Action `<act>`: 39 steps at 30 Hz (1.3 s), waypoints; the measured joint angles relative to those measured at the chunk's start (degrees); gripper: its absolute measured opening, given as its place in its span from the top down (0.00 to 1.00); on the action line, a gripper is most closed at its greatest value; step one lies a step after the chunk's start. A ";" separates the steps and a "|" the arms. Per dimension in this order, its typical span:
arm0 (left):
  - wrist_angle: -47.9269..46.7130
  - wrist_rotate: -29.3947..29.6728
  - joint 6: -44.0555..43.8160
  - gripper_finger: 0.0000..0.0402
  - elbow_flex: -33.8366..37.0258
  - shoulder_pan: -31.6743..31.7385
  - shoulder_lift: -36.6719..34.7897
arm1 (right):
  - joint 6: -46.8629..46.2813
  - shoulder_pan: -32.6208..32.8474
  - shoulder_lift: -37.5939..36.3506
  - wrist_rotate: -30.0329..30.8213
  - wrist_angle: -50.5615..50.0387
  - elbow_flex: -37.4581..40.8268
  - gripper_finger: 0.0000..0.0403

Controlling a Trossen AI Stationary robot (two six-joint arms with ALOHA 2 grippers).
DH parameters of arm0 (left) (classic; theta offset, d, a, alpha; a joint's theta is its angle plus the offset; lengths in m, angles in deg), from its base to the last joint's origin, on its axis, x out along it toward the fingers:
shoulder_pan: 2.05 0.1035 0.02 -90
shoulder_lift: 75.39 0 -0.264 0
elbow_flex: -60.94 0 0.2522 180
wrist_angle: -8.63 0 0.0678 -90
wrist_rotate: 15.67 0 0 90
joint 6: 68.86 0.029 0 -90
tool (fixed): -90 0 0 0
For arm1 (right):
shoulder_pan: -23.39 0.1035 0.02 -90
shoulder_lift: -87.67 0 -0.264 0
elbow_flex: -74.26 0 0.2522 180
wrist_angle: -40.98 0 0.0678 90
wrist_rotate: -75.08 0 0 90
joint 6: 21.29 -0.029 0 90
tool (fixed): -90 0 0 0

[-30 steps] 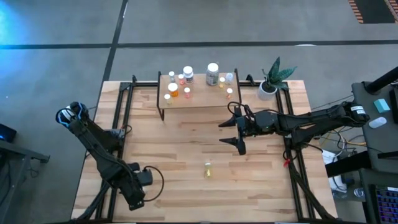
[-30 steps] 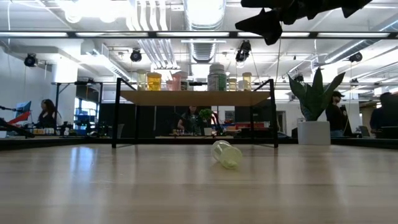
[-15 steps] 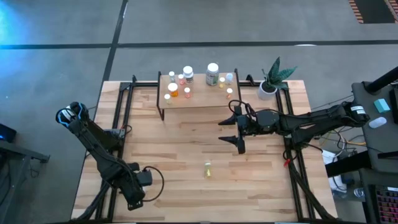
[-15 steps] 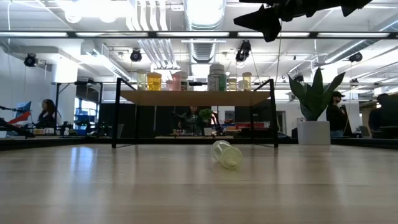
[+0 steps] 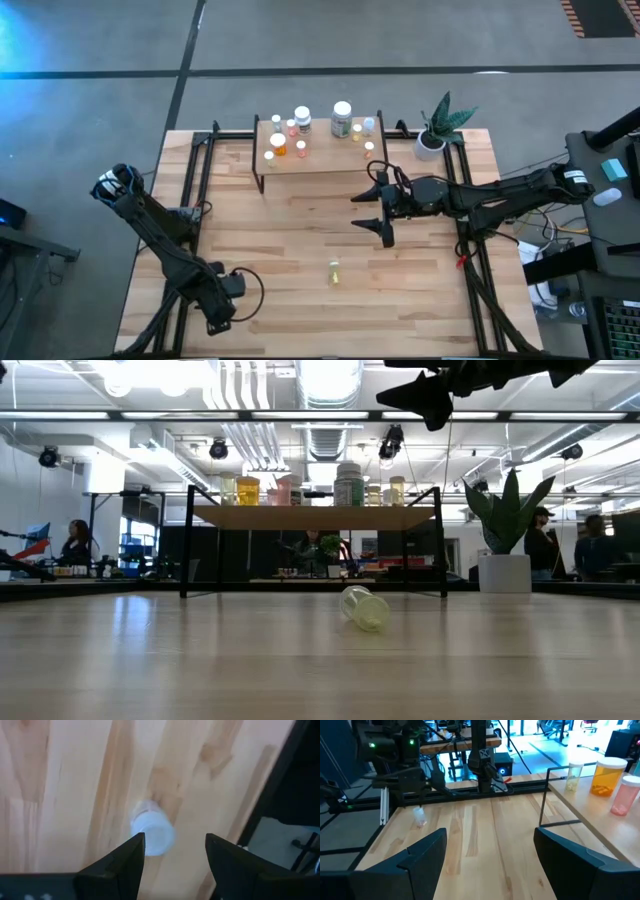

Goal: Pick and place medicine bottles onto shelf by color
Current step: Put the blue medicine bottle on the shelf

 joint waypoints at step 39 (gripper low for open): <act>-0.09 -0.23 0.33 0.49 2.23 0.73 5.56 | 0.17 0.00 0.00 0.00 0.06 0.09 0.29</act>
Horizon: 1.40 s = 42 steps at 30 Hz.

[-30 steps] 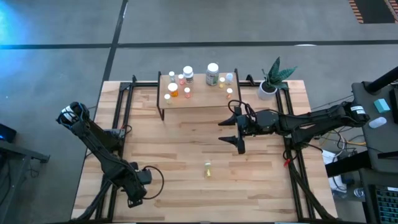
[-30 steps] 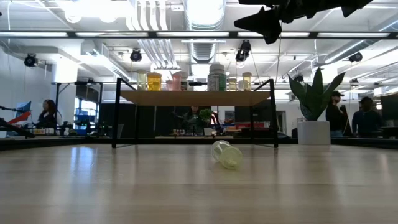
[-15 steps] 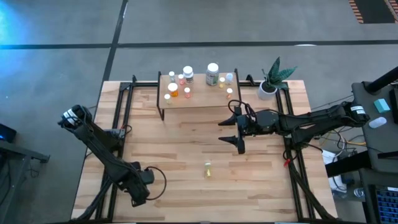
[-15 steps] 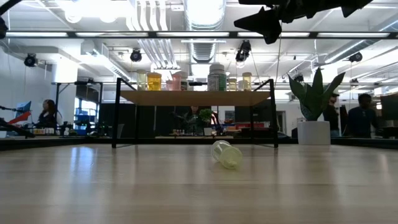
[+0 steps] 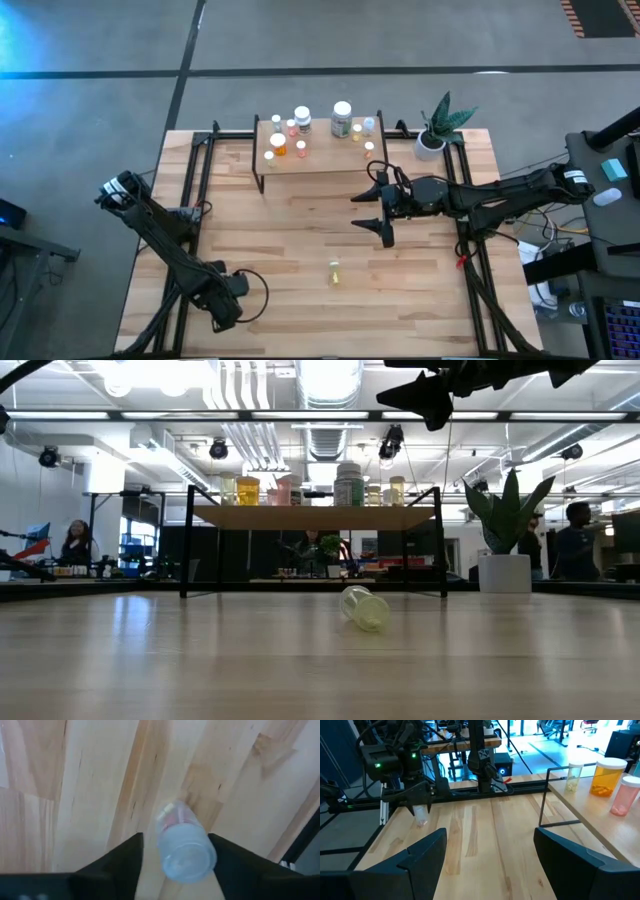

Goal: Pick and place medicine bottles onto shelf by color
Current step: Put the blue medicine bottle on the shelf

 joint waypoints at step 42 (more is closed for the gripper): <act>-5.08 -0.41 62.66 0.63 -30.57 51.58 -2.90 | 3.90 -0.05 -9.49 0.07 -0.47 0.00 0.29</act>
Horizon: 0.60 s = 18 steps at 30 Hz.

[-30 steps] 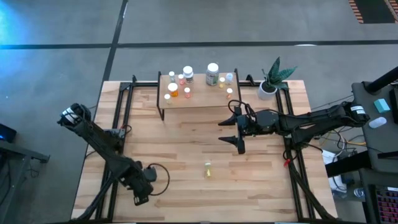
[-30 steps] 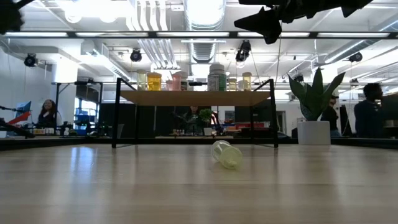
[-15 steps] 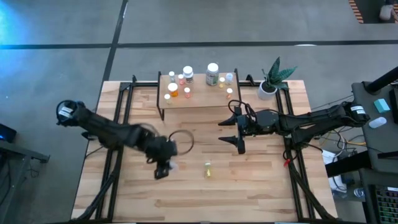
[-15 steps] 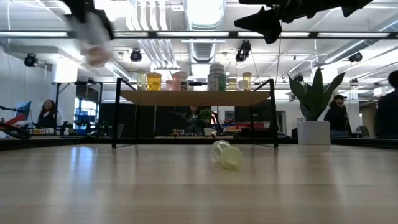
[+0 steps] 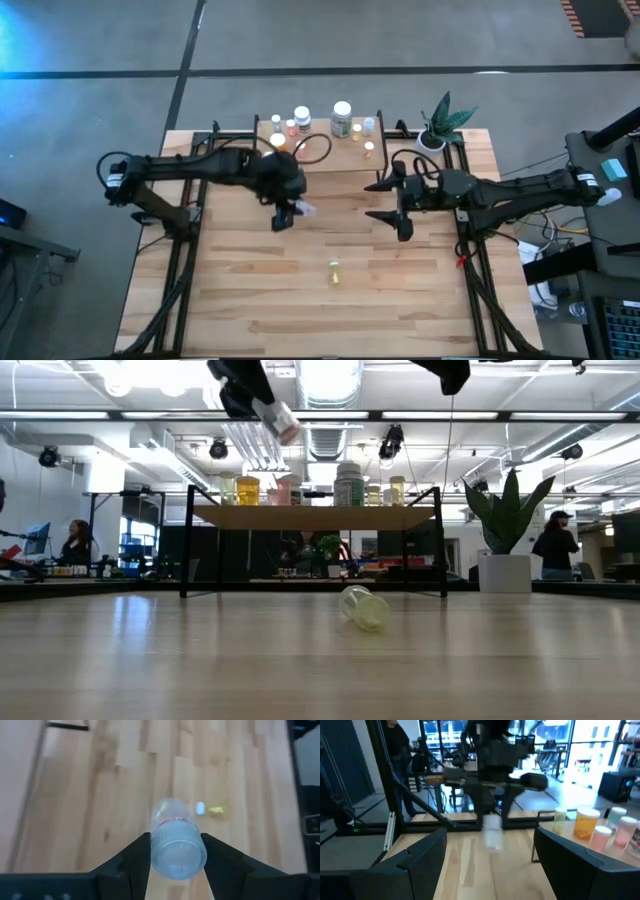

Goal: Pick and place medicine bottles onto shelf by color
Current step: Put the blue medicine bottle on the shelf

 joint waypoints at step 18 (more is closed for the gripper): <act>-3.51 -3.32 1.84 0.63 -1.93 4.39 1.75 | 1.14 -0.87 0.59 5.05 0.75 -0.76 0.29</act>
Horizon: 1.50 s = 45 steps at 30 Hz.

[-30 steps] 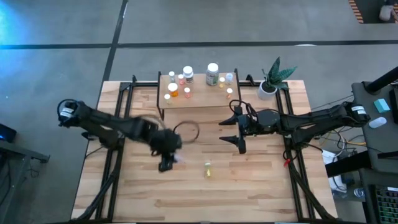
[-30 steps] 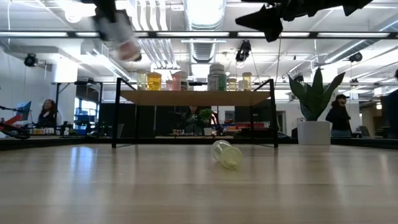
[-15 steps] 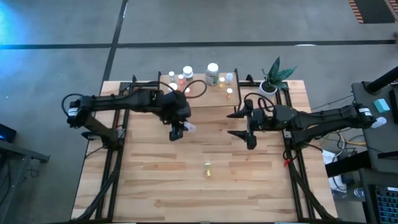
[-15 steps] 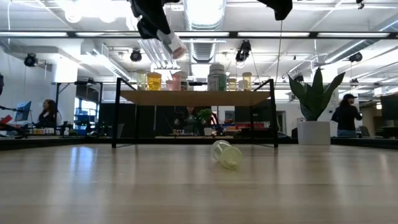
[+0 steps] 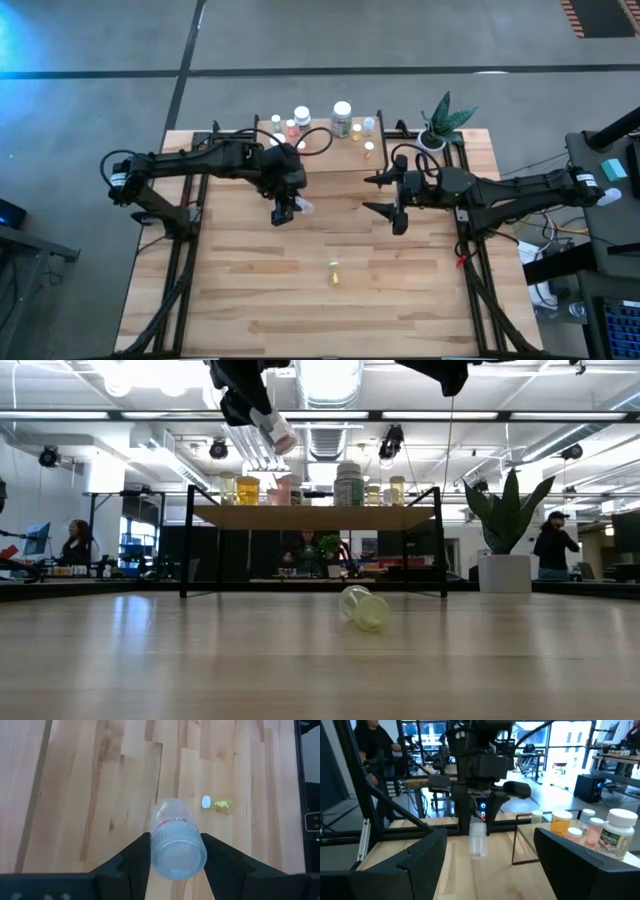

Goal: Pick and place medicine bottles onto shelf by color
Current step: Put the blue medicine bottle on the shelf

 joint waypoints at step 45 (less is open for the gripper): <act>-0.24 -0.59 -0.22 0.63 0.05 -0.17 0.00 | -4.63 -0.39 19.68 -2.10 0.96 -9.10 0.29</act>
